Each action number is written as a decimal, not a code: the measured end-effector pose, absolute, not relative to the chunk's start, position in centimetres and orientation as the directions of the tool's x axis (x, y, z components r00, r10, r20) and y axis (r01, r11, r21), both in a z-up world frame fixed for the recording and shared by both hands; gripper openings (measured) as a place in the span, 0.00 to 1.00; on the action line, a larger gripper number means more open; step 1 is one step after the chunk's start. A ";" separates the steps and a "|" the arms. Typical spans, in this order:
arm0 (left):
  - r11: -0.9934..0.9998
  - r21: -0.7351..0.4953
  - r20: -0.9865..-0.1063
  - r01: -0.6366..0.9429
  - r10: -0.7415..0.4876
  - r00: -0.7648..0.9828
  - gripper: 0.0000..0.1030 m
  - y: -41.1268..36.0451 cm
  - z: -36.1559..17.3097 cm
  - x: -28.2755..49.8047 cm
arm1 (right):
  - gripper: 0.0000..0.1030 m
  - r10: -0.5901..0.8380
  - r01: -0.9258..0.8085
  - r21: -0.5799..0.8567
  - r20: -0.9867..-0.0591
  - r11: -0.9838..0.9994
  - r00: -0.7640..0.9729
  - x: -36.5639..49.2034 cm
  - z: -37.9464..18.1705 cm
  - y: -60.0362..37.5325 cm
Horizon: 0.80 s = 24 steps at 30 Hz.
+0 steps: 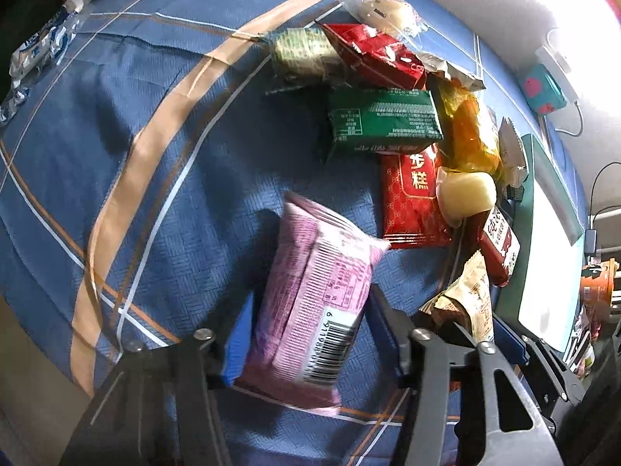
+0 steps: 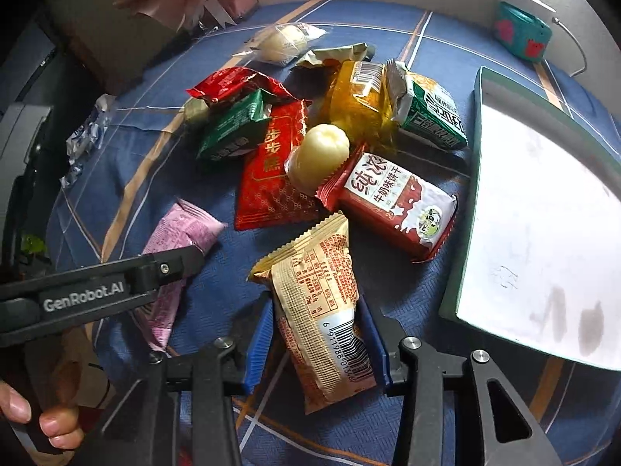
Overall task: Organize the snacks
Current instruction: 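Grasp the tan bread bag with the right gripper while the left grasps the pink wrapper, then carry both snacks over the white tray and open both grippers to drop them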
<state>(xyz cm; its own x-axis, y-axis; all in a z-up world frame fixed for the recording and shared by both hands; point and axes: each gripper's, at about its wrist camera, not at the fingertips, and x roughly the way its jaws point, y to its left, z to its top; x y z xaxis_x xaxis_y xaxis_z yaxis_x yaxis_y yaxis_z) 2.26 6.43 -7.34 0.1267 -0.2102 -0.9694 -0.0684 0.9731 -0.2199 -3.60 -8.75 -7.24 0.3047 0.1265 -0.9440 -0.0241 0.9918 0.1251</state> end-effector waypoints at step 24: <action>0.972 -0.234 -0.922 -0.023 -0.215 0.324 0.38 5.8 -2.6 1.4 | 0.37 0.192 0.001 0.213 -0.879 0.977 0.436 -4.4 -3.5 -9.7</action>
